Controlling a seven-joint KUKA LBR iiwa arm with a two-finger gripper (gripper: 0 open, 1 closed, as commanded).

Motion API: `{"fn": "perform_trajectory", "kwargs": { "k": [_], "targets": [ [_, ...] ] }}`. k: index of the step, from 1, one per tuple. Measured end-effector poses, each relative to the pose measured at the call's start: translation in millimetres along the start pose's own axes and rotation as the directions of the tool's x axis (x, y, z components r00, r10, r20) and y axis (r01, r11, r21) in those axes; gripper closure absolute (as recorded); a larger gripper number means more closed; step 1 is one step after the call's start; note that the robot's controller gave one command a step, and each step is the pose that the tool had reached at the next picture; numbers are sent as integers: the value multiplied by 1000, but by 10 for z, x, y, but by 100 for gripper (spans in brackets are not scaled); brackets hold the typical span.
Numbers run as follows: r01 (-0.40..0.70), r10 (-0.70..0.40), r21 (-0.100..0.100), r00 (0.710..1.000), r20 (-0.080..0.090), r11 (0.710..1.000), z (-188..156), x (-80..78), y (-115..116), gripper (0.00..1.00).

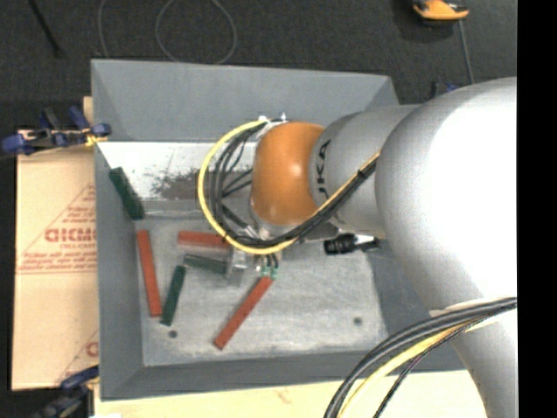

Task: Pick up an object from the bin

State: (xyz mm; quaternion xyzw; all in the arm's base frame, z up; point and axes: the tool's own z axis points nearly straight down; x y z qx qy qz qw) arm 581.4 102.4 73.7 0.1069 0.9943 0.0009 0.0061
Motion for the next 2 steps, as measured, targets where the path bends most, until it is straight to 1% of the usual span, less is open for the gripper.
{"fn": "perform_trajectory", "kwargs": {
  "k": [1, 2],
  "targets": [
    [36, -36, -2, 999, -4, 999, -891, 292, 259, 100],
    [25, -25, -3, 1000, 0, 1000, -1703, 97, 408, 100]
  ]
}}
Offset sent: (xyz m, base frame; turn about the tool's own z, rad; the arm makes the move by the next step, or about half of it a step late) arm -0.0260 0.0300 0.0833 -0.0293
